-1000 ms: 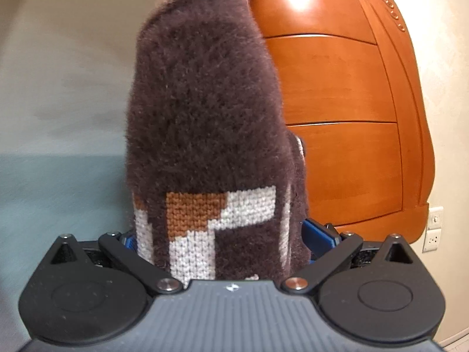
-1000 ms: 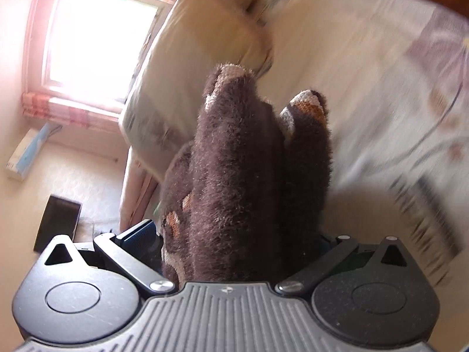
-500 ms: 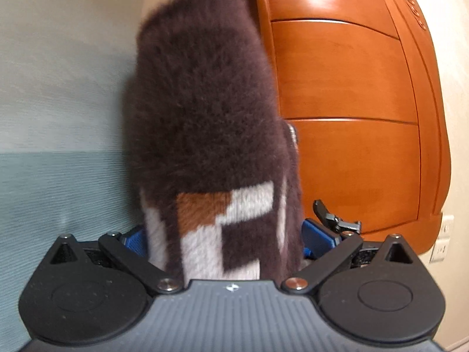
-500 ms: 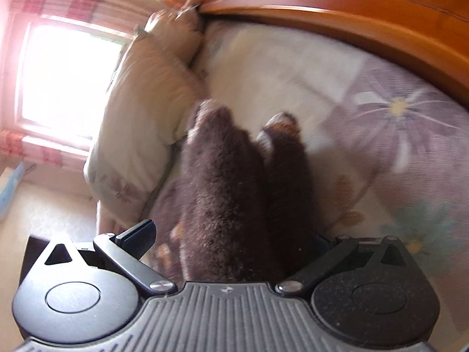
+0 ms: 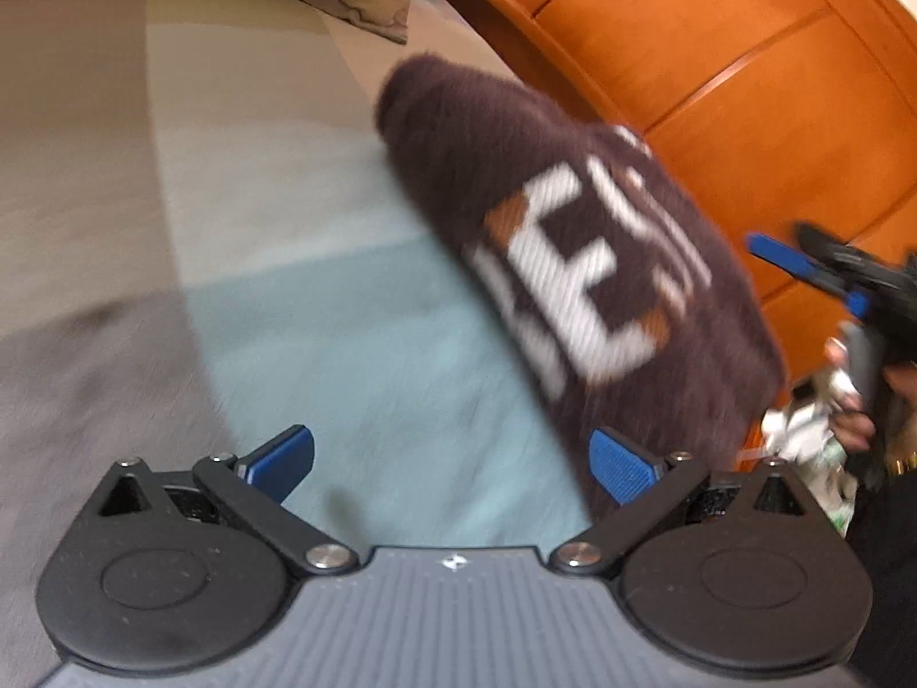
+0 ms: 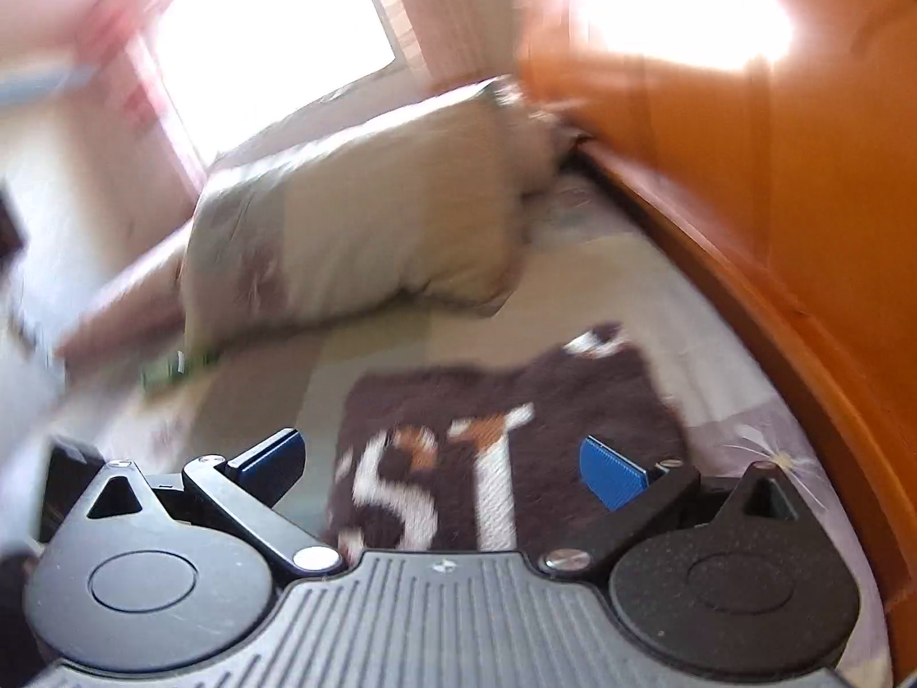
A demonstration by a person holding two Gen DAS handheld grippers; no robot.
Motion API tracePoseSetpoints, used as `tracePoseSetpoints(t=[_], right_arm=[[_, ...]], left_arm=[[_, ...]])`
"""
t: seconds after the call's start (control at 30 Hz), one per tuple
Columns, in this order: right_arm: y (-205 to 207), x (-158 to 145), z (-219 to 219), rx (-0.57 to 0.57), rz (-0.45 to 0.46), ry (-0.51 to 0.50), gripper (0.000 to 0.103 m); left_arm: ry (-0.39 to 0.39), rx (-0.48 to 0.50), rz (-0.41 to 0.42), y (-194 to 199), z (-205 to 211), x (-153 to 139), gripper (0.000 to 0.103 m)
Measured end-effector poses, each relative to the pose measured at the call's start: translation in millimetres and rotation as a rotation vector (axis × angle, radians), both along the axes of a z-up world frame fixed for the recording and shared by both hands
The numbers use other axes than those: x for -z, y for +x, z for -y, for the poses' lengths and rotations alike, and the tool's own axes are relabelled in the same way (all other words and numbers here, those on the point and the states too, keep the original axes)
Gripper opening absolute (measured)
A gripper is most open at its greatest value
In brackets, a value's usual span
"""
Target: Fold clothes
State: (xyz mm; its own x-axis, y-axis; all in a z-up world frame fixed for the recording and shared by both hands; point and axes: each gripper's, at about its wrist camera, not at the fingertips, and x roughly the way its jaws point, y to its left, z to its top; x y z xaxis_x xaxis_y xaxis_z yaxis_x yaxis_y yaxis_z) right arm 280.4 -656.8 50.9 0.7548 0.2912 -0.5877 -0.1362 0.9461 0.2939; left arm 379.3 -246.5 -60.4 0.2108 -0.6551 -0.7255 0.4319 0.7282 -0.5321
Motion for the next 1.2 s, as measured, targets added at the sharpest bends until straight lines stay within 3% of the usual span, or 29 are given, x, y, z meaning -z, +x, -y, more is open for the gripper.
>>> tracePoseSetpoints(t=[0.07,0.17,0.3,0.47,0.57,0.67,0.8,0.87,0.93,1.03,1.1,1.2], right_arm=[[5.9,27.5,-3.1,0.036,-0.064,-0.111,0.103],[1.1,53.0,-0.9,0.073,-0.076,-0.217,0.103],[-20.2,33.5,-10.5,0.102,-0.028,-0.196,0.103],[-53.8,48.6,-27.6,0.037,-0.045,-0.254,0.103],[-66.0,59.2,-24.5,0.044,-0.073,-0.249,0.103],[-74.1,41.3,-17.5,0.081,-0.033,-0.176,0.103],[-43.1,13.0,-25.5,0.102,0.047,-0.227,0.103],[-22.0,4.2,-29.2,0.11,0.063,-0.258,0.103],[6.6,10.8,-30.1,0.117,0.024,-0.288,0.103],[45.2,49.5,-22.2,0.146,-0.111,-0.294,0.103],[49.6,64.0,-20.7,0.178,-0.096,-0.278,0.103],[50.5,55.3,-28.9,0.182,-0.108,-0.307,0.103]], left_arm=[[0.031,-0.001,0.052,-13.9,-12.9,-5.2,0.101],[0.05,-0.01,0.1,-27.4,-30.0,-8.2,0.102],[0.046,-0.066,0.118,-37.7,-56.5,-9.9,0.102],[0.013,-0.101,0.1,-42.8,-69.3,-8.0,0.102],[0.05,-0.104,0.141,-48.8,-73.5,-14.0,0.102],[0.132,-0.101,0.233,-56.5,-77.8,-14.8,0.102],[0.234,-0.072,0.318,-65.7,-73.4,-15.6,0.102],[0.244,-0.042,0.339,-69.7,-66.2,-16.4,0.102],[0.238,-0.01,0.361,-74.3,-61.5,-18.9,0.102],[0.249,0.026,0.385,-80.2,-58.2,-19.1,0.102],[0.258,0.046,0.393,-82.9,-58.2,-17.9,0.102],[0.262,0.049,0.408,-82.8,-60.3,-17.8,0.102]])
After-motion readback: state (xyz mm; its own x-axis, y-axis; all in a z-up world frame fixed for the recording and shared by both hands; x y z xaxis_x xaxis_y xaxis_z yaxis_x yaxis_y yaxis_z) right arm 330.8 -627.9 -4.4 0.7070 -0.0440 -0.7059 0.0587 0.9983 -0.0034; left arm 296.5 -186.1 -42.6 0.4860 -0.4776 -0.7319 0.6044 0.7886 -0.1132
